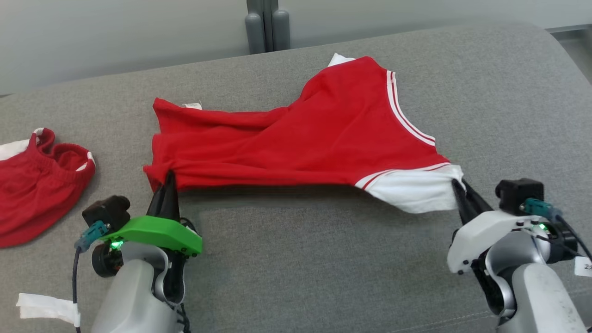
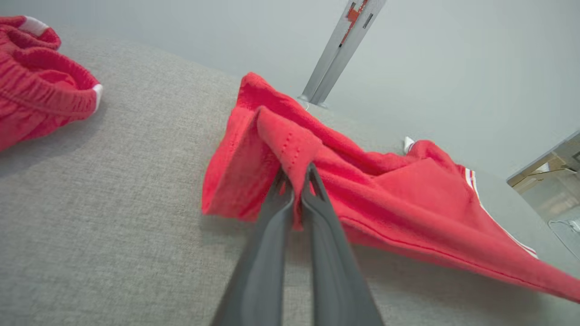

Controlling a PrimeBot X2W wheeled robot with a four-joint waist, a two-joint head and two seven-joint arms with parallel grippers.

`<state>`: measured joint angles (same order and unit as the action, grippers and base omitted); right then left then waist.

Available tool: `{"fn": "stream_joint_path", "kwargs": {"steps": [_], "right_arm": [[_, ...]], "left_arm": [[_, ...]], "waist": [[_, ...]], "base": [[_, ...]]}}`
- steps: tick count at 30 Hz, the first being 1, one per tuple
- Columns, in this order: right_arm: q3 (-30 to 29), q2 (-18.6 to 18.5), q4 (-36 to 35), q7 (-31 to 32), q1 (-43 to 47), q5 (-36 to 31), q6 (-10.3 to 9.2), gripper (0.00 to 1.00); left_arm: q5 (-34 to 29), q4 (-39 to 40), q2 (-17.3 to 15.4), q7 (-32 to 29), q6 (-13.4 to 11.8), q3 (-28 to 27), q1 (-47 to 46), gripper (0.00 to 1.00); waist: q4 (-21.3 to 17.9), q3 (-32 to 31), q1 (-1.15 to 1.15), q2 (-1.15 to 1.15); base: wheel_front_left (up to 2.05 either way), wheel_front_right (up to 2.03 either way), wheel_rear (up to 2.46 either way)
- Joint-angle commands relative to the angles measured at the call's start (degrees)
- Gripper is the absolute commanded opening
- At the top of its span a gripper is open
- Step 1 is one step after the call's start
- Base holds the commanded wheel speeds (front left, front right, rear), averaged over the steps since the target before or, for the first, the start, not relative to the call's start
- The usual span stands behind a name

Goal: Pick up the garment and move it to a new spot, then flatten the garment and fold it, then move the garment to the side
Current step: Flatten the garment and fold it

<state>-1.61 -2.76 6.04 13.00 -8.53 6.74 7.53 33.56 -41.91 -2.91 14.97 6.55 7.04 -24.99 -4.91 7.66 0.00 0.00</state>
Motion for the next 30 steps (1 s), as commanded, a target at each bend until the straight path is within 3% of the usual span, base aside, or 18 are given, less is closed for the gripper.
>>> {"fn": "stream_joint_path", "kwargs": {"steps": [1, 10, 16, 21, 24, 30], "right_arm": [[-1.1, -0.2, -2.1, -0.5, 0.5, 0.1, -0.08, 0.0], [-6.0, -0.9, -15.1, -1.3, -2.2, 1.8, -0.08, 0.0], [-4.9, -4.6, -16.1, 0.0, -12.4, 3.3, -0.07, 0.0], [-1.1, -7.4, -8.0, 0.8, -26.0, 7.2, -0.07, 0.0], [3.0, -9.4, 1.6, -1.0, -36.2, 7.5, -0.08, 0.0], [11.0, -12.8, 21.0, -8.5, -54.8, 3.7, -0.09, 0.0]], "left_arm": [[1.3, 2.6, -0.1, -0.2, 0.3, 0.5, 0.9, 0.0], [12.8, 22.5, -0.1, -7.9, 0.3, 3.9, 1.7, 0.0], [14.5, 29.9, -1.6, -16.8, -2.8, 5.2, -4.4, 0.0], [17.6, 29.5, -2.4, -23.3, -5.3, 3.7, -13.2, 0.0], [18.1, 26.9, -4.9, -26.6, -7.1, 1.7, -19.9, 0.0], [17.1, 20.8, -7.4, -23.8, -6.1, -1.3, -33.1, 0.0]], "waist": [[-0.1, -0.5, 0.0, 0.0], [-1.5, -0.6, 0.0, 0.0], [-3.2, 2.8, 0.0, 0.0], [-4.6, 8.9, 0.0, 0.0], [-6.1, 14.4, 0.0, 0.0], [-6.1, 21.5, 0.0, 0.0]], "base": [[0.0, 0.0, 0.0], [0.0, 0.0, 0.0], [0.0, 0.0, 0.0], [0.0, 0.0, 0.0], [0.0, 0.0, 0.0], [0.0, 0.0, 0.0]]}}
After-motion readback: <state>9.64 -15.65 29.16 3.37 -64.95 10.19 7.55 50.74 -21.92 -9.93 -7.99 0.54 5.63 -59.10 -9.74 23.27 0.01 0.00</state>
